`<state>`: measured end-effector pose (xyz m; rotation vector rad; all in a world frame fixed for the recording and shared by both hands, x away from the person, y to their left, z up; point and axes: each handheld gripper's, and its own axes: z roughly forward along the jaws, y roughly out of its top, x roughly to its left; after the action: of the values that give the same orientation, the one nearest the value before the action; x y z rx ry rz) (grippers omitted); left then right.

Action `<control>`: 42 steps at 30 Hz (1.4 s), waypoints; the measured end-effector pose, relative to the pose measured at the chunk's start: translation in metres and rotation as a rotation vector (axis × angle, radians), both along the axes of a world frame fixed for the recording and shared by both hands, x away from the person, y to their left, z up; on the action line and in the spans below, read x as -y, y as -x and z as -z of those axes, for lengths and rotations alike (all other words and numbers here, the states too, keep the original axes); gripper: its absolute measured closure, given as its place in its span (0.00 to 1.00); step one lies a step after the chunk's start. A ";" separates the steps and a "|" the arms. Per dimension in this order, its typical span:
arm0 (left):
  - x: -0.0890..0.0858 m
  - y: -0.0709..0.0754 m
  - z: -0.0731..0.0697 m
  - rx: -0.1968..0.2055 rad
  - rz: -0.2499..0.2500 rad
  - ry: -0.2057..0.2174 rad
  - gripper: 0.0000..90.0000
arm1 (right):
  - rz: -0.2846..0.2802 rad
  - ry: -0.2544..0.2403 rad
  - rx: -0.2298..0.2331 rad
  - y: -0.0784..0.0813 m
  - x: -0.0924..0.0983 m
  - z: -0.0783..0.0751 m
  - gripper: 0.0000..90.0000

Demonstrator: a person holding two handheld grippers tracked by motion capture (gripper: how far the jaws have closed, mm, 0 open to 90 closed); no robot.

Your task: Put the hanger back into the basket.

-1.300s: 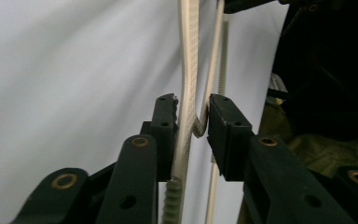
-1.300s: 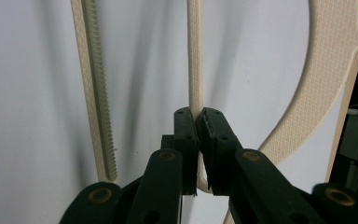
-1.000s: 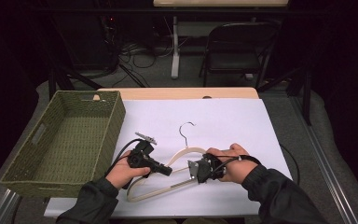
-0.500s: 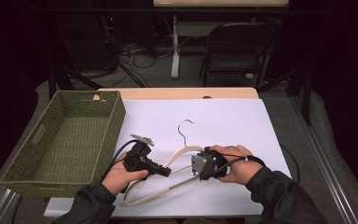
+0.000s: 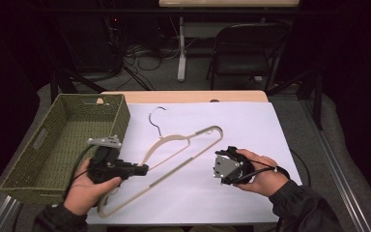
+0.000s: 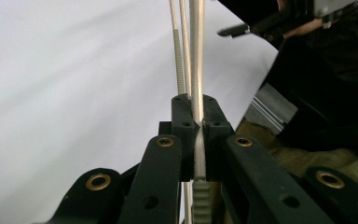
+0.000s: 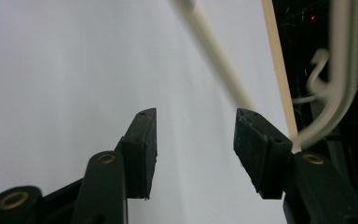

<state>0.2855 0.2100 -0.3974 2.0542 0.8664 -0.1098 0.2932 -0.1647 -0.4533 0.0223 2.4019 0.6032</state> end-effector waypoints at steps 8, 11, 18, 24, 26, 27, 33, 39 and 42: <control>-0.076 0.002 -0.036 0.094 -0.149 0.011 0.97 | 0.047 -0.011 -0.038 -0.009 0.016 0.014 0.54; -0.101 -0.003 -0.044 0.143 -0.191 -0.023 0.97 | 0.082 0.002 -0.040 -0.012 0.020 0.016 0.54; -0.154 -0.024 -0.046 0.219 -0.268 -0.080 0.97 | 0.101 0.013 -0.048 -0.019 0.024 0.022 0.54; -0.195 -0.041 -0.033 0.241 -0.337 -0.116 0.97 | 0.115 0.010 -0.059 -0.021 0.026 0.027 0.55; -0.204 -0.045 -0.029 0.238 -0.339 -0.131 0.97 | 0.122 0.013 -0.060 -0.022 0.027 0.028 0.55; -0.211 -0.049 -0.023 0.237 -0.318 -0.141 0.97 | 0.120 0.012 -0.060 -0.022 0.028 0.029 0.55; -0.218 -0.053 -0.006 0.237 -0.314 -0.207 0.97 | 0.149 0.002 -0.072 -0.022 0.030 0.030 0.55; -0.235 -0.054 0.025 0.271 -0.316 -0.220 0.97 | 0.135 0.008 -0.068 -0.023 0.032 0.033 0.55; -0.238 -0.052 0.035 0.252 -0.294 -0.268 0.97 | 0.149 0.010 -0.070 -0.023 0.033 0.034 0.56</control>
<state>0.3372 0.4483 -0.4328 2.0990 1.0548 0.4384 0.3159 -0.1975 -0.4869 0.2191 2.4441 0.5293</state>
